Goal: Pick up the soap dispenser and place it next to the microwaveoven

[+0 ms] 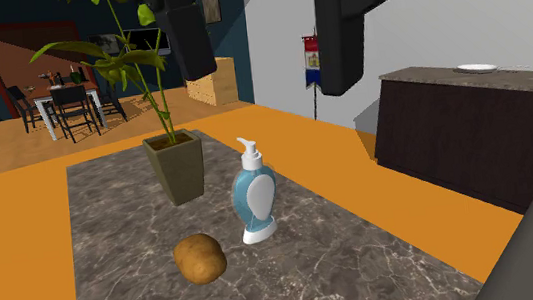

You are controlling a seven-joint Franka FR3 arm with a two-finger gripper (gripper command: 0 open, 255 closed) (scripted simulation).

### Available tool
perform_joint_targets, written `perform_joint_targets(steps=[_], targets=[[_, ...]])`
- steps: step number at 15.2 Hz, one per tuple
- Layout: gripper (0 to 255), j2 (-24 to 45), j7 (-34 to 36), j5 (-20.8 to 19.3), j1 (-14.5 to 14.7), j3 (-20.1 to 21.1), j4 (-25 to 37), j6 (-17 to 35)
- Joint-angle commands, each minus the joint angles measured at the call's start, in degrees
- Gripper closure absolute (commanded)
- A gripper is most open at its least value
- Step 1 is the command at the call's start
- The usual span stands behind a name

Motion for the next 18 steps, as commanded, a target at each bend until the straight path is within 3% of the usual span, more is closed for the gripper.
perform_joint_targets(steps=[1,11,18], targets=[[0,0.0,0.0,0.0,0.0,0.0,0.0,0.0],[0,8.88,8.33,1.24,2.08,11.59,-4.85,17.58],[0,19.57,16.11,-2.15,1.24,20.57,-3.61,29.05]])
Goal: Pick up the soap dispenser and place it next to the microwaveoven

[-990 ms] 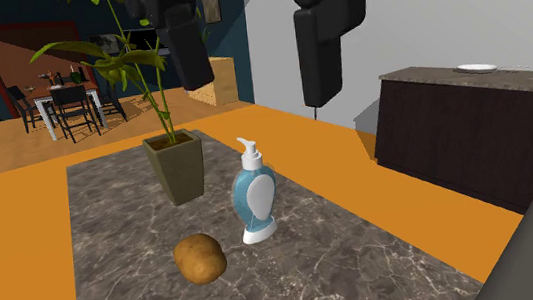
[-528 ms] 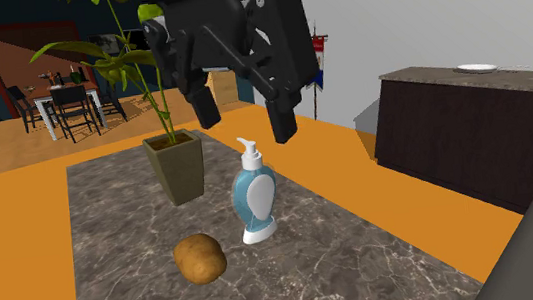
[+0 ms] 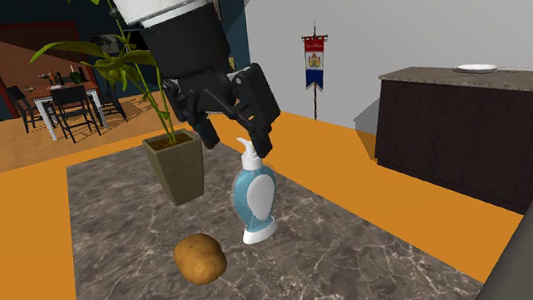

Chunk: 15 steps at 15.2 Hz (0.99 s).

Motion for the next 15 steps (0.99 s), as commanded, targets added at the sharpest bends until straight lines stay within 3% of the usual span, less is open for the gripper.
perform_joint_targets(steps=[1,6,10,13,15], targets=[[0,3.86,2.85,-1.83,-0.67,2.91,0.85,3.53],[0,13.91,11.52,-9.8,-3.26,10.09,4.61,9.72],[0,23.62,21.12,-20.78,-5.09,15.23,9.35,12.32],[0,31.9,29.13,-31.02,-4.41,17.12,14.08,12.18],[0,34.09,30.98,-33.62,-3.56,16.61,15.03,12.41]])
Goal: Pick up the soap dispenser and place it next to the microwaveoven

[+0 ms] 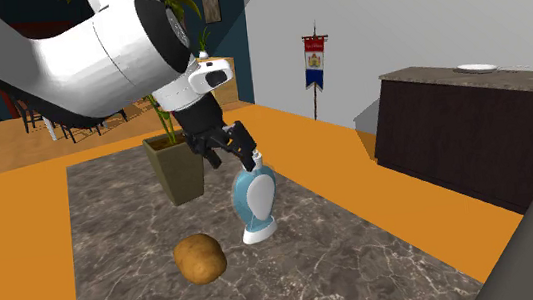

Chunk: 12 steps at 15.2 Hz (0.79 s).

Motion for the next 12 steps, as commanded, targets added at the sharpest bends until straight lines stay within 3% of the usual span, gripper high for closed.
perform_joint_targets(steps=[1,7,12], targets=[[0,2.06,1.79,-2.69,0.33,-0.39,0.5,0.73],[0,6.1,4.76,-7.42,0.97,-1.87,0.91,2.77],[0,6.1,4.75,-7.41,0.98,-1.88,0.91,2.77]])
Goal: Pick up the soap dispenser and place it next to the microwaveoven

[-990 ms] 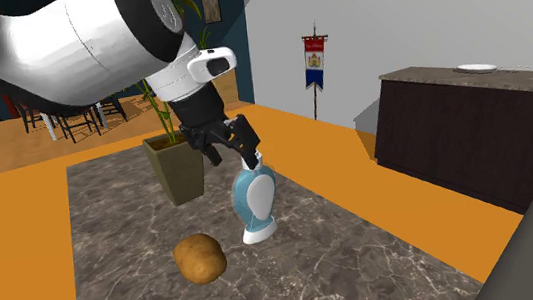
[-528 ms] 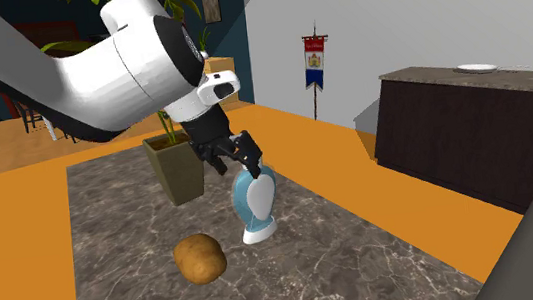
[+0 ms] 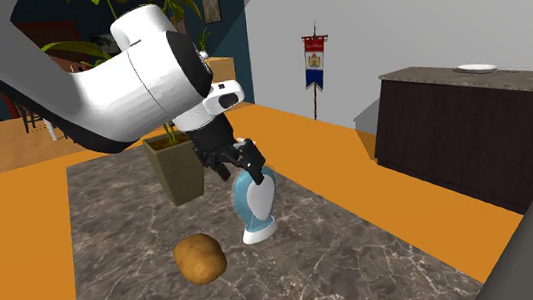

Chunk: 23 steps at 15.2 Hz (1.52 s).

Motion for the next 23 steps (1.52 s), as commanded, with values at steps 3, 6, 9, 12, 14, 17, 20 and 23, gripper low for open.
perform_joint_targets(steps=[3,6,9,12,14,17,20,23], targets=[[255,0.01,0.01,-0.01,0.0,0.0,0.0,0.0],[255,0.02,0.01,-0.02,0.01,-0.01,0.01,0.01],[255,-0.03,0.0,0.01,-0.01,0.0,-0.05,0.03],[255,0.02,0.02,-0.02,0.0,0.0,0.01,0.01],[255,-1.02,-1.32,1.54,-0.34,0.45,0.39,-0.88],[255,-2.52,-3.26,3.78,-0.8,1.02,1.07,-2.28],[255,-3.93,-5.12,5.9,-1.16,1.48,1.89,-3.77],[255,-5.24,-6.87,7.86,-1.44,1.83,2.84,-5.33]])
